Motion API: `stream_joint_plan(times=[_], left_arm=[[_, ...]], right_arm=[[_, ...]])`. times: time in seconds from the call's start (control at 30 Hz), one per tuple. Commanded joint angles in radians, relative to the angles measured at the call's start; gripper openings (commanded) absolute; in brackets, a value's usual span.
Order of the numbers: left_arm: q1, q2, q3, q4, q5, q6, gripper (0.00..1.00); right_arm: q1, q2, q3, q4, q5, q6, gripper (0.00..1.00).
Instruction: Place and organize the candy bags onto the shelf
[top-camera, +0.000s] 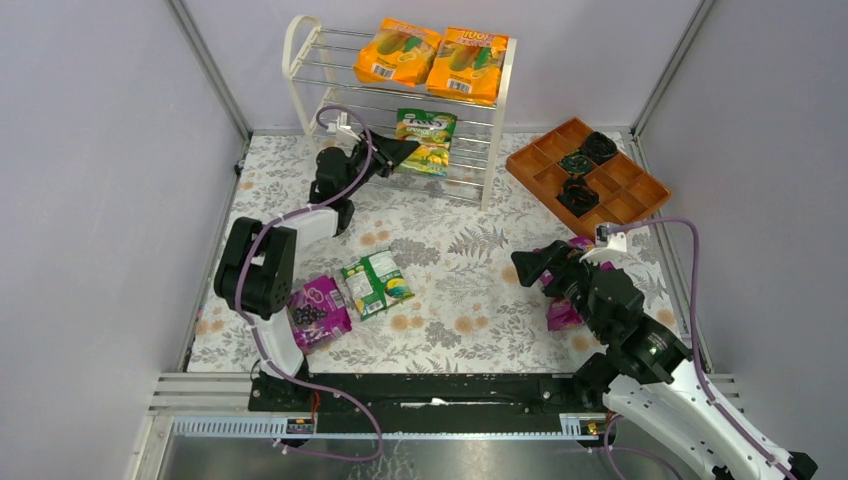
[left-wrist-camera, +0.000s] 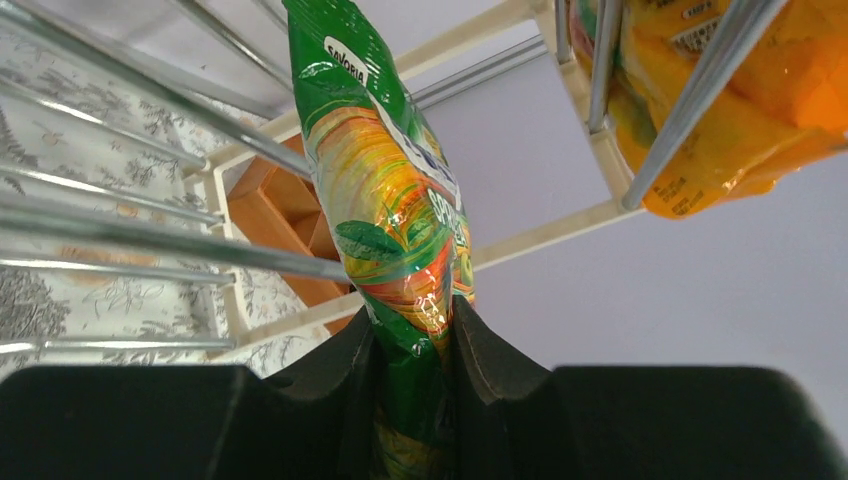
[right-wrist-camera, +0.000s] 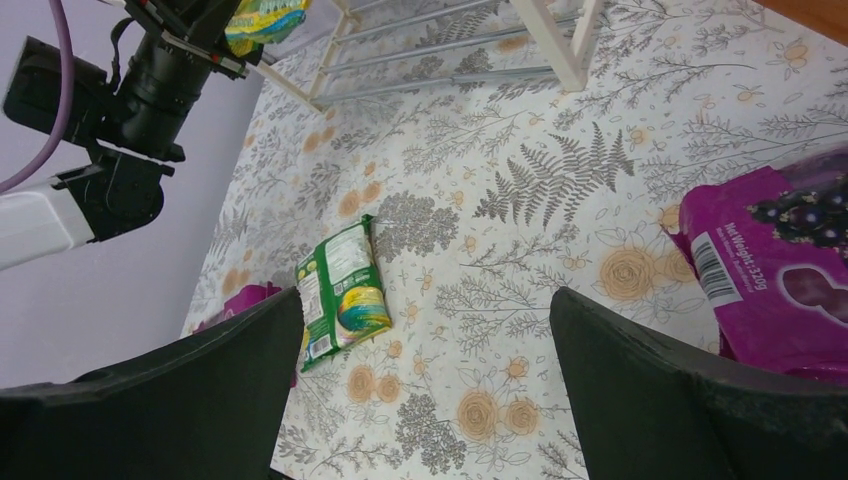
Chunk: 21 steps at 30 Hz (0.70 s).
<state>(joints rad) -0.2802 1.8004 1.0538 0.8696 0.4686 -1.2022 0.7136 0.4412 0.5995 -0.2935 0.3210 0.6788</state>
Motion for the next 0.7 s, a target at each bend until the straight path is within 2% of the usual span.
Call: stream_joint_plan(times=[0.0,0.3,0.4,0.5,0.67], left_arm=[[-0.013,0.058,0.098,0.157,0.007,-0.022,0.20],[-0.089,0.154,0.237,0.136,-0.067,0.056,0.22],[-0.096,0.151,0.249,0.081,-0.118,0.063,0.33],[-0.090,0.127,0.233,-0.064,-0.194,0.003,0.46],[-0.066,0.118,0.227,-0.209,-0.172,-0.072,0.48]], right_arm=[[0.005,-0.018,0.025,-0.019,0.048,-0.014,1.00],[0.005,-0.021,0.018,-0.024,0.038,0.008,1.00],[0.005,-0.024,0.017,-0.029,0.035,0.014,1.00],[0.004,-0.029,0.015,-0.032,0.033,0.018,1.00],[0.005,-0.030,0.000,-0.013,0.032,0.022,1.00]])
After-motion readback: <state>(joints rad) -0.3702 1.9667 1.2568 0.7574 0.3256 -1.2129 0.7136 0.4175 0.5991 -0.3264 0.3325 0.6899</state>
